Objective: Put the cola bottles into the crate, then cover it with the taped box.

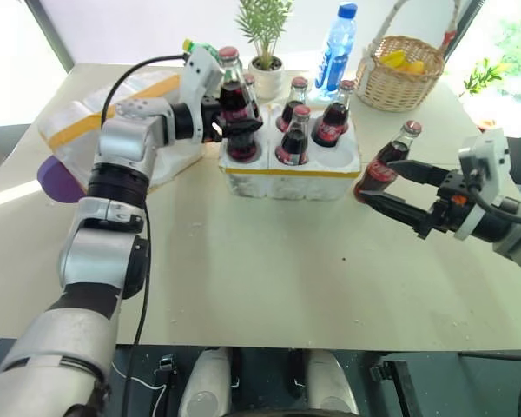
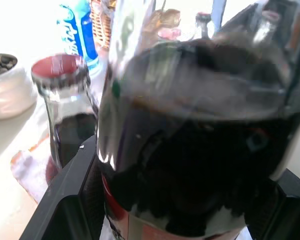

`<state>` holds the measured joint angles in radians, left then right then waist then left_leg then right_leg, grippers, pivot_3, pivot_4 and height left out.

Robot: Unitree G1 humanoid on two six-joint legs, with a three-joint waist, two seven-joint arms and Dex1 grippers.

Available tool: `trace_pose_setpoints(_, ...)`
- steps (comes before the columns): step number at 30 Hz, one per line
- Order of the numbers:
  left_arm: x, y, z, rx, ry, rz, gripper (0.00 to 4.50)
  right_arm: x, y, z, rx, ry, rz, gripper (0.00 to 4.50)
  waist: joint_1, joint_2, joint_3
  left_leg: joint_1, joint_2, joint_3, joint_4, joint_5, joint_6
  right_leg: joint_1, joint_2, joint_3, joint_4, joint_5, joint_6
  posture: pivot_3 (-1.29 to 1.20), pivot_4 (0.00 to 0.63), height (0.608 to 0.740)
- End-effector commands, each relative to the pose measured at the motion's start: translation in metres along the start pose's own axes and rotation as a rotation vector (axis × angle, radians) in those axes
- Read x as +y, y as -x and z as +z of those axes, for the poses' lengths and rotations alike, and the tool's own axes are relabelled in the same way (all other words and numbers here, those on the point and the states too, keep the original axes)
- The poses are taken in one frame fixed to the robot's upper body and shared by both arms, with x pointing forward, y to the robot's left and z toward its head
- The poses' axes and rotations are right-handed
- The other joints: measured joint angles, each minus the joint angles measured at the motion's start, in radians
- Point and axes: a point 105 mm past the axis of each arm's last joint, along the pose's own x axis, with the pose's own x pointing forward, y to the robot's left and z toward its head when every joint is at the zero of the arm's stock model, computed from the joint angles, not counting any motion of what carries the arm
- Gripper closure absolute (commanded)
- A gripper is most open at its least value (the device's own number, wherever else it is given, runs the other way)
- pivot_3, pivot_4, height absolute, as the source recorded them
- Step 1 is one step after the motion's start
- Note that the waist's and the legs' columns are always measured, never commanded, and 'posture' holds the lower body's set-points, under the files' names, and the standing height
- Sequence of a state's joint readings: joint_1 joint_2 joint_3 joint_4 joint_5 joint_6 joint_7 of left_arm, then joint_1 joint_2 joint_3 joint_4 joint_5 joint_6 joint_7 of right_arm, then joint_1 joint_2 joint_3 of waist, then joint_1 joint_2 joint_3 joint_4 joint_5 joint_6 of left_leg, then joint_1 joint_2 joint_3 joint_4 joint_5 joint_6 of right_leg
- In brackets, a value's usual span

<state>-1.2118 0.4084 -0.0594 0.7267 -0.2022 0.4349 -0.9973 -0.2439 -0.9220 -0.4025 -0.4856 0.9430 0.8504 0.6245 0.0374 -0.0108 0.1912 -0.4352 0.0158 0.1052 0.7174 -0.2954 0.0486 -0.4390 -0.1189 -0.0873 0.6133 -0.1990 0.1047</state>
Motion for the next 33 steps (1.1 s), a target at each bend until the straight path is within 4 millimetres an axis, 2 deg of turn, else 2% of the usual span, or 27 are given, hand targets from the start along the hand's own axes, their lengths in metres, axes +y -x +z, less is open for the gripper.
trace_pose_setpoints(1,0.001,-0.004,0.008,-0.017,-0.061,0.026,1.68,-0.001,0.001,0.012,-0.038,0.037,0.0,0.0,0.0,0.0,0.0,0.0,0.0,0.0,0.0,0.0,0.0,0.0,0.0,0.0,0.0,0.0,0.0,0.0,0.15,0.74)
trace_pose_setpoints(5,-0.004,-0.018,-0.015,0.044,-0.056,0.02,1.68,-0.001,0.0,0.014,-0.04,0.046,0.007,0.0,0.0,0.0,0.0,0.0,0.0,0.0,0.0,0.0,0.0,0.0,0.0,0.0,0.0,0.0,0.0,0.0,0.15,0.74)
trace_pose_setpoints(6,-0.004,-0.02,-0.02,0.054,-0.055,0.019,0.88,-0.001,0.0,0.014,-0.04,0.047,0.007,0.0,0.0,0.0,0.0,0.0,0.0,0.0,0.0,0.0,0.0,0.0,0.0,0.0,0.0,0.0,0.0,0.0,0.15,0.74)
trace_pose_setpoints(7,-0.005,-0.022,-0.024,0.064,-0.05,0.017,0.62,-0.001,-0.001,0.015,-0.041,0.047,0.008,0.0,0.0,0.0,0.0,0.0,-0.001,0.0,0.0,0.0,0.0,0.0,0.0,0.0,0.0,0.0,0.0,0.0,0.15,0.74)
trace_pose_setpoints(8,-0.005,-0.023,-0.026,0.07,-0.047,0.014,0.17,-0.001,-0.001,0.015,-0.042,0.048,0.009,0.0,0.0,0.0,0.0,0.0,-0.001,0.0,0.0,0.0,0.0,0.0,0.0,0.0,0.0,0.0,0.0,0.0,0.15,0.74)
trace_pose_setpoints(12,-0.005,-0.022,-0.026,0.065,-0.048,0.005,0.06,-0.002,-0.003,0.014,-0.041,0.049,0.007,0.0,0.0,0.0,0.0,0.0,0.0,0.0,0.0,0.0,0.0,0.0,0.0,0.0,0.0,0.0,0.0,0.0,0.15,0.74)
trace_pose_setpoints(14,-0.006,-0.016,-0.017,0.027,-0.063,-0.013,0.06,-0.003,-0.003,0.011,-0.032,0.059,-0.005,0.0,0.0,0.0,0.0,0.0,0.0,0.0,0.0,0.0,0.001,0.0,0.0,0.0,0.0,0.0,0.0,0.0,0.15,0.74)
trace_pose_setpoints(18,-0.01,0.009,0.012,-0.077,-0.061,-0.082,0.06,-0.011,0.0,0.006,-0.012,0.063,-0.058,0.0,-0.001,0.0,0.0,0.0,0.0,0.0,0.0,0.0,0.0,-0.001,0.0,0.0,0.0,0.0,0.0,0.0,0.15,0.74)
trace_pose_setpoints(20,-0.017,0.04,0.033,-0.138,-0.051,-0.144,0.06,-0.021,0.004,-0.002,0.011,0.052,-0.128,0.0,-0.005,0.0,0.0,0.0,0.0,0.0,0.0,0.0,0.0,-0.001,0.0,0.0,0.001,0.0,0.0,0.0,0.15,0.74)
trace_pose_setpoints(23,-0.034,0.082,0.048,-0.161,-0.035,-0.226,0.06,-0.034,0.006,-0.013,0.04,0.031,-0.227,0.0,-0.025,0.001,0.0,0.0,0.001,0.0,-0.001,0.0,0.0,-0.001,0.0,0.0,0.002,0.0,0.0,0.0,0.15,0.74)
trace_pose_setpoints(25,-0.053,0.107,0.044,-0.115,-0.039,-0.298,0.06,-0.043,0.005,-0.023,0.052,0.018,-0.298,0.0,-0.027,0.001,-0.001,0.0,0.001,-0.001,-0.001,0.0,0.0,-0.001,0.0,0.0,0.002,0.0,0.0,0.0,0.15,0.74)
trace_pose_setpoints(28,-0.078,0.131,0.03,-0.023,-0.046,-0.364,0.06,-0.055,0.002,-0.033,0.044,-0.024,-0.384,0.0,-0.029,0.002,-0.001,0.001,0.001,0.0,-0.001,0.0,-0.001,0.0,0.0,0.001,0.001,0.0,0.0,0.0,0.15,0.74)
trace_pose_setpoints(33,-0.095,0.138,0.012,0.033,-0.024,-0.334,0.06,-0.08,-0.011,-0.046,0.003,-0.106,-0.511,0.0,-0.026,0.002,-0.001,0.002,0.0,-0.001,0.0,0.002,-0.003,0.002,0.0,0.001,0.001,0.0,0.0,0.0,0.15,0.74)
